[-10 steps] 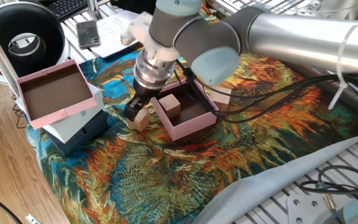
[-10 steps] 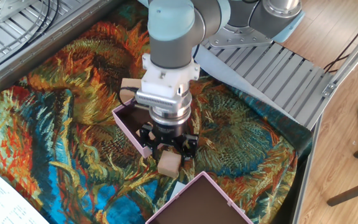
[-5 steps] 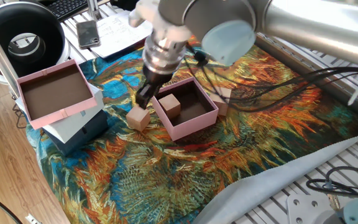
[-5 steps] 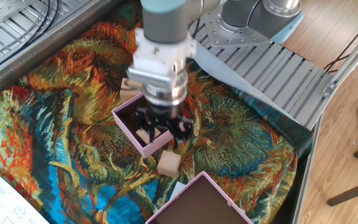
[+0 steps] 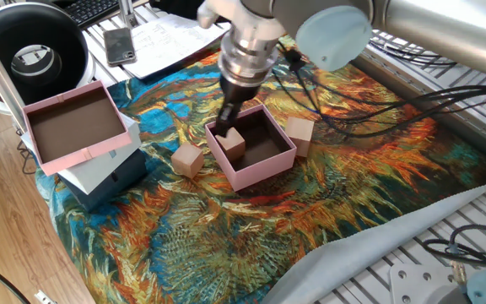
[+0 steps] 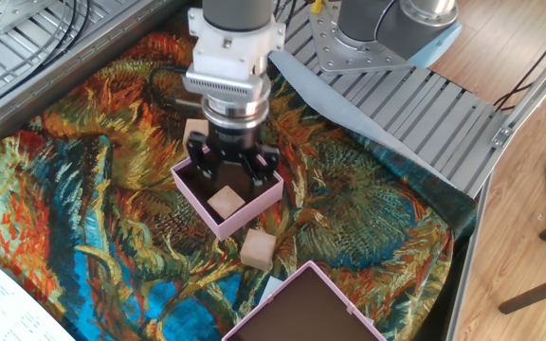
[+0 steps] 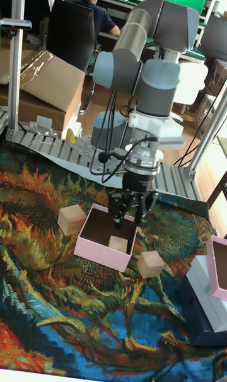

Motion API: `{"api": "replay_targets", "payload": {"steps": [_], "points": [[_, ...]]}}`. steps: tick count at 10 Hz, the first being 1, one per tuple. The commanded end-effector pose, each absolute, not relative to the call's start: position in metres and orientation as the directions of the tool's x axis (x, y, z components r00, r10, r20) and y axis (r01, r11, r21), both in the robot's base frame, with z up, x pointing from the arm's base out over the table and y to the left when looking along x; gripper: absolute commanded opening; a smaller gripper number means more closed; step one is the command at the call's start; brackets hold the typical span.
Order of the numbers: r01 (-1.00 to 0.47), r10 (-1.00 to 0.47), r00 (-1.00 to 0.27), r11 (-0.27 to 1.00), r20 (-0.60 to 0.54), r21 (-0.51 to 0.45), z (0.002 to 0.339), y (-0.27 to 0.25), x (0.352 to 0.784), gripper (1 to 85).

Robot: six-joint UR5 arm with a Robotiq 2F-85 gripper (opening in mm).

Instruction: Take everything out of the gift box

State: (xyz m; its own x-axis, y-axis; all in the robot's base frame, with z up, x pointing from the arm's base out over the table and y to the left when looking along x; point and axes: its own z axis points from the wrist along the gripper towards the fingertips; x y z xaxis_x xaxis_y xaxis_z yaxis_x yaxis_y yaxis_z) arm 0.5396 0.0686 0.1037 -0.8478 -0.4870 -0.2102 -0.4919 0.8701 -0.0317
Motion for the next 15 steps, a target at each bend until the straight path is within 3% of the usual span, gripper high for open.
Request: {"api": "replay_targets", "payload": {"steps": [1, 6, 10, 14, 15], "points": [[-0.566, -0.565, -0.805, 0.823, -0.180, -0.052, 0.093, 0.036, 0.526, 60.0], [-0.448, -0.436, -0.868, 0.894, -0.236, -0.005, 0.073, 0.031, 0.535, 69.0], [-0.376, -0.360, -0.897, 0.927, -0.258, 0.015, 0.061, 0.040, 0.547, 71.0], [-0.238, -0.191, -0.939, 0.961, -0.285, 0.141, 0.057, 0.070, 0.555, 75.7], [-0.197, -0.157, -0.946, 0.973, -0.285, 0.116, 0.053, 0.065, 0.560, 76.0]]}}
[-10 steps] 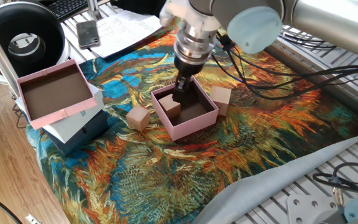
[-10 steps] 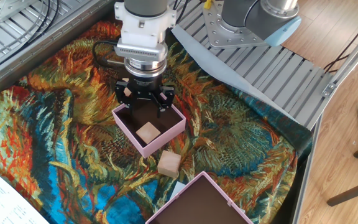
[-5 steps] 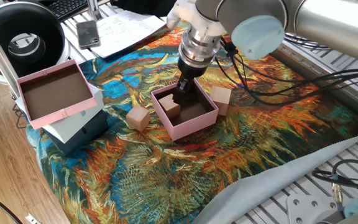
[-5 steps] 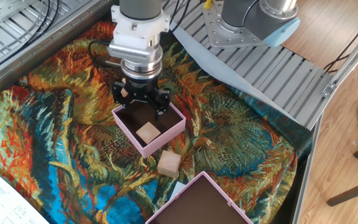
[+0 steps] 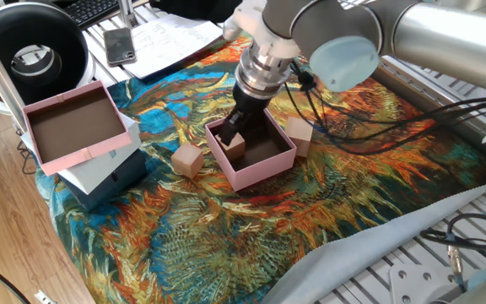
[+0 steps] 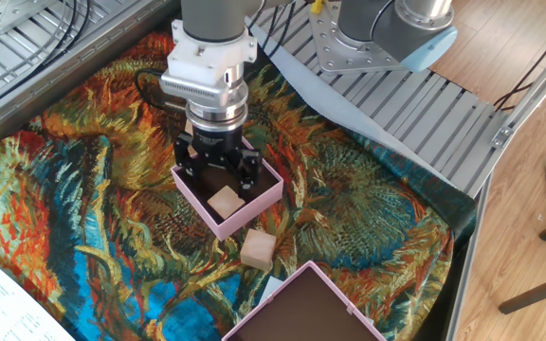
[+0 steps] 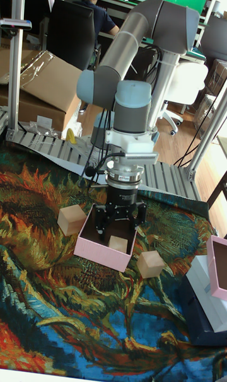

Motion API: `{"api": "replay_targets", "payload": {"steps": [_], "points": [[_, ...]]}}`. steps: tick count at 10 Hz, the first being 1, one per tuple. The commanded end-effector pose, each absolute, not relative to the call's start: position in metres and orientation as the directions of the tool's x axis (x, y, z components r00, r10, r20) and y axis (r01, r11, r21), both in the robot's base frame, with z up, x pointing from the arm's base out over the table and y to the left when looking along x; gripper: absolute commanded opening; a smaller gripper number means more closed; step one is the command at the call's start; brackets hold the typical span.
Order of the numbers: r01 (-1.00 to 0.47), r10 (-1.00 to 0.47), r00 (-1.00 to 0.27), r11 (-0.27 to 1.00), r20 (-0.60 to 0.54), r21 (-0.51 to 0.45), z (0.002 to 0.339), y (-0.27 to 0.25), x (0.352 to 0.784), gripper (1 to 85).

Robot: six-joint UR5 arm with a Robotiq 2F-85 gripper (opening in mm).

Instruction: Take everything out of the gift box

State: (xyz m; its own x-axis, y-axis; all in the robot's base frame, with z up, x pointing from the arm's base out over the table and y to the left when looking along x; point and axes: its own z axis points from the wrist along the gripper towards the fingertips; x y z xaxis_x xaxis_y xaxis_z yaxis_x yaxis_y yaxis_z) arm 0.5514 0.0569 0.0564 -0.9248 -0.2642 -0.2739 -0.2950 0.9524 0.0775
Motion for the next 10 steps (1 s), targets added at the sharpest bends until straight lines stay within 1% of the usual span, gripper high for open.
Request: {"api": "replay_targets", "payload": {"steps": [1, 4, 8, 10], "points": [[-0.160, -0.122, -0.950, 0.981, -0.289, 0.113, 0.049, 0.064, 0.565, 76.0], [-0.149, -0.113, -0.940, 0.985, -0.321, 0.088, 0.041, 0.061, 0.581, 75.3], [-0.169, -0.136, -0.938, 0.983, -0.319, 0.077, 0.043, 0.059, 0.581, 73.0], [-0.172, -0.135, -0.937, 0.981, -0.323, 0.090, 0.044, 0.063, 0.581, 72.7]]}}
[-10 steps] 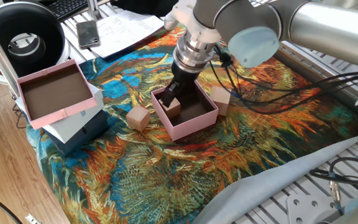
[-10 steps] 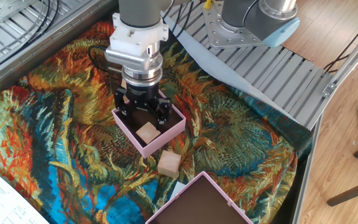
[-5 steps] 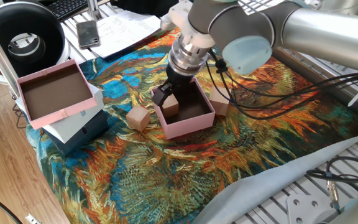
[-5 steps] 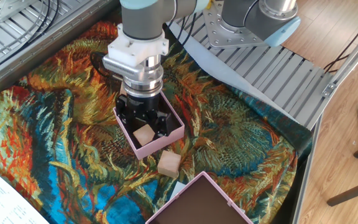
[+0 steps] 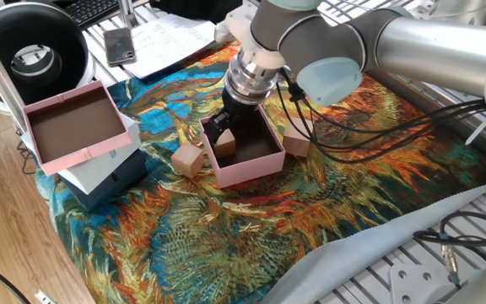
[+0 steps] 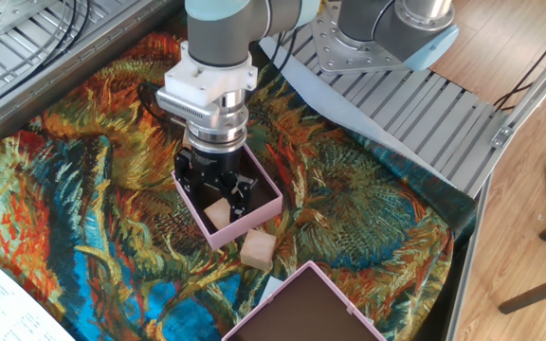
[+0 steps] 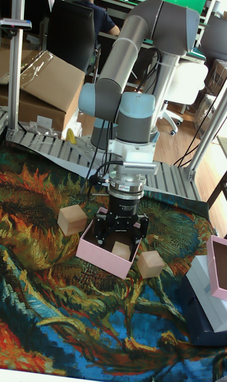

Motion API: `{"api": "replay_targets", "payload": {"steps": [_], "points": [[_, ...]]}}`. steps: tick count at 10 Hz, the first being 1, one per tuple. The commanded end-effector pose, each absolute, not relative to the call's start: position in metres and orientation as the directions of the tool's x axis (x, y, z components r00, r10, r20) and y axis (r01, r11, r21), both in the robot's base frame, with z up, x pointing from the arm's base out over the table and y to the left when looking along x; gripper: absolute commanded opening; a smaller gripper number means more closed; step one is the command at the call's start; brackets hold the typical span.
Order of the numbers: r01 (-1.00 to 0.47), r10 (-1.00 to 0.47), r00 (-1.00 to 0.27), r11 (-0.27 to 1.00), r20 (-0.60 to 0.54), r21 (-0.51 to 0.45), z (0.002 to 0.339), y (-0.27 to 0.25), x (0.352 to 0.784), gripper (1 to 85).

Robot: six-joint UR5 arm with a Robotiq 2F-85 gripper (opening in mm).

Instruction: Take everything out of the gift box

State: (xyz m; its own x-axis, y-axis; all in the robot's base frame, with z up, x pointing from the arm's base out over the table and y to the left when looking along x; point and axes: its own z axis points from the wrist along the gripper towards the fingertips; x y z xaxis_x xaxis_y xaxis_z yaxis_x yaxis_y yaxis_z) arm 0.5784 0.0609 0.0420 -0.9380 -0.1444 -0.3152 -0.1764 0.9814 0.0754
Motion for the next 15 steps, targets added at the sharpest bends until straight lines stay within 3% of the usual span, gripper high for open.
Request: {"api": "replay_targets", "payload": {"steps": [1, 7, 9, 15], "points": [[-0.169, -0.130, -0.937, 0.981, -0.323, 0.097, 0.044, 0.064, 0.581, 72.0], [-0.325, -0.339, -0.890, 0.941, -0.304, -0.097, 0.042, 0.029, 0.585, 69.0], [-0.374, -0.390, -0.881, 0.921, -0.269, -0.109, 0.041, 0.026, 0.577, 68.7], [-0.443, -0.437, -0.872, 0.896, -0.220, -0.021, 0.053, 0.027, 0.555, 71.7]]}}
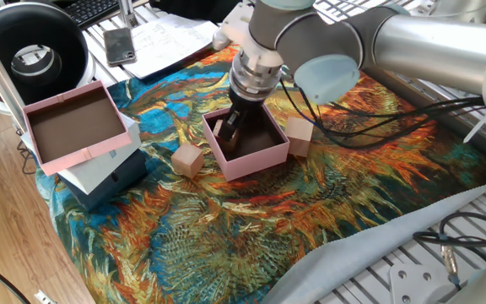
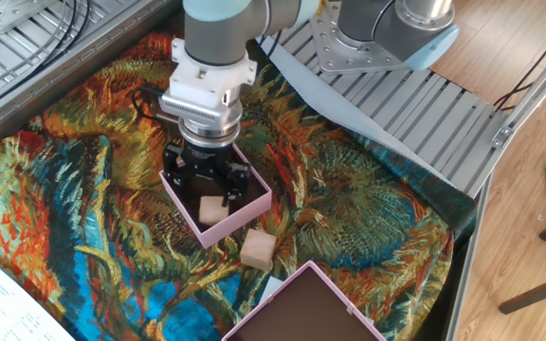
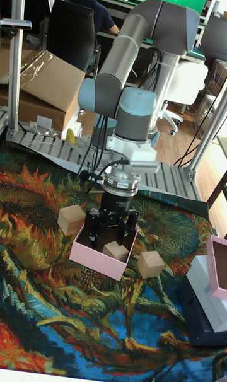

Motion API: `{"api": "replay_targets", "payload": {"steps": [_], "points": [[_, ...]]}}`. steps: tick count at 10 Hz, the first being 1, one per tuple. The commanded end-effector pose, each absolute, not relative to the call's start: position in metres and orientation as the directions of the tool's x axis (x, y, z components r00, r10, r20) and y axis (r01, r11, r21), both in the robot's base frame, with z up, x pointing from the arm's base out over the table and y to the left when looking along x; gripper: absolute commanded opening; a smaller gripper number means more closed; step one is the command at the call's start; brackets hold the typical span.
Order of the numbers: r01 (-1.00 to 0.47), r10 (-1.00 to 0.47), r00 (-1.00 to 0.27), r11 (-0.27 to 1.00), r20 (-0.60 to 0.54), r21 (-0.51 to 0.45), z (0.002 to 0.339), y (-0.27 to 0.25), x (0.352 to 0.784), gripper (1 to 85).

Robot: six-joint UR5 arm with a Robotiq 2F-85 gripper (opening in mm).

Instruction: Take everything out of the gift box

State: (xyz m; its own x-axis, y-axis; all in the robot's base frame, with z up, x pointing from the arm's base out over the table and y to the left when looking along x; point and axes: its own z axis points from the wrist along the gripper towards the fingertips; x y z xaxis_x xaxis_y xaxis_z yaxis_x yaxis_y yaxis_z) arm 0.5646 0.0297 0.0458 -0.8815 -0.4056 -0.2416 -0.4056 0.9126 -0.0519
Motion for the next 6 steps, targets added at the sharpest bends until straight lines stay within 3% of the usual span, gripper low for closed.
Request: {"api": "replay_targets", "payload": {"steps": [1, 5, 6], "points": [[-0.466, -0.462, -0.864, 0.884, -0.202, -0.029, 0.055, 0.025, 0.550, 72.0], [-0.467, -0.452, -0.863, 0.884, -0.224, 0.016, 0.065, 0.046, 0.550, 73.7], [-0.454, -0.435, -0.867, 0.890, -0.241, 0.027, 0.065, 0.054, 0.554, 79.0]]}}
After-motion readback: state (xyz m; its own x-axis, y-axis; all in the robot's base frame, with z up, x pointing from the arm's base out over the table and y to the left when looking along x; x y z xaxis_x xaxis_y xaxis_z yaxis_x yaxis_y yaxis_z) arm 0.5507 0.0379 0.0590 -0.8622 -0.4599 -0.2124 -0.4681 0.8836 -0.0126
